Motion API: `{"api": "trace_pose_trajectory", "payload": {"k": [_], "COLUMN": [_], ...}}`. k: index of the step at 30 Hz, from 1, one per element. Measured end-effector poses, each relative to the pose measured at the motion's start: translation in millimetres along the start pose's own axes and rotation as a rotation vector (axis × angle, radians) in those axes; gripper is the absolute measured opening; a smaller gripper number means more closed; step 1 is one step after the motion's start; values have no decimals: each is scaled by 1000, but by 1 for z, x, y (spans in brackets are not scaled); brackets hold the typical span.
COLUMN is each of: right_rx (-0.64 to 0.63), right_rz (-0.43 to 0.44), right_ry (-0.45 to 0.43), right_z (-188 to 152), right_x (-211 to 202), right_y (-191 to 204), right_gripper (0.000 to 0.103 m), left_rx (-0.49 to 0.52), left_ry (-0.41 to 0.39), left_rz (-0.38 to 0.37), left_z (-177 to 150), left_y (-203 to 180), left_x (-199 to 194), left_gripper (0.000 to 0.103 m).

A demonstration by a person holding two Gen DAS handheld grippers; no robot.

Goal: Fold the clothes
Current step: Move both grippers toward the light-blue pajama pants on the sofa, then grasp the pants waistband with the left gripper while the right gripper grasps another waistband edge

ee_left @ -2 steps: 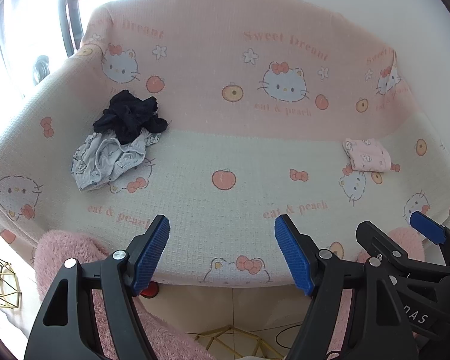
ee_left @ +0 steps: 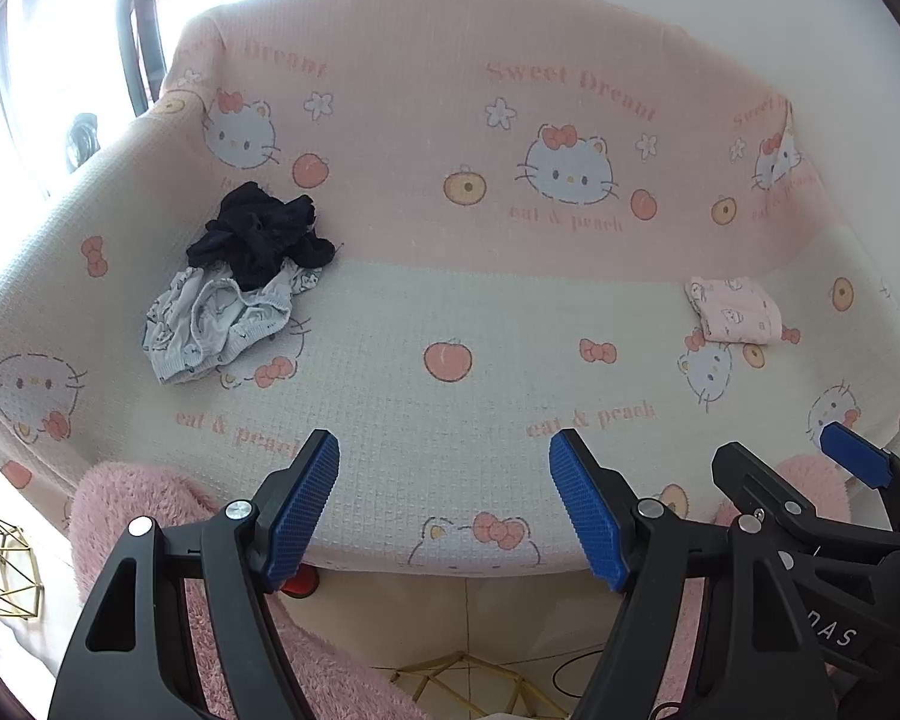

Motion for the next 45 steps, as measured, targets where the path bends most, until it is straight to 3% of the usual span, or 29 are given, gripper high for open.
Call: {"api": "trace_pose_trajectory", "payload": {"k": [7,10,12,16,21,24,27,31,33,38,45], "right_rx": [-10,-48,-136,-284,-357,-392,-405,-429,-427,-395,-315], "right_rz": [19,73,160,145,277,356,418,445,456,465,457], "right_ry": [-8,21,32,-68,-44,6,88,166,224,351,419], "right_z": [4,11,20,53,94,107,113,113,110,106,109], "right_x": [4,7,11,3,31,64,105,163,195,267,332], "right_y": [-3,-2,7,37,80,112,146,188,209,252,282], "right_gripper": [102,102,99,99,99,98,90,88,77,61,63], "left_rx": [30,61,39,-86,-210,-259,-312,-356,-378,-402,-385], "left_ry": [-4,5,-19,-37,-40,2,51,139,192,273,285], "left_rz": [-5,-29,-16,15,121,165,135,112,120,148,153], "left_z": [13,26,37,61,74,75,74,72,73,81,83], "left_y": [-4,-2,17,79,160,202,228,246,254,273,285], "left_x": [-2,-1,-1,1,20,44,73,129,163,233,271], "left_gripper": [75,75,75,75,75,75,75,75,75,75,75]}}
Point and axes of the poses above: each gripper's, at about its wrist camera, not at the fingertips, and x roughly the way its jaws point, y to its left, z to its top, the point moved 3 cm from there along x, roughly the way its jaws point
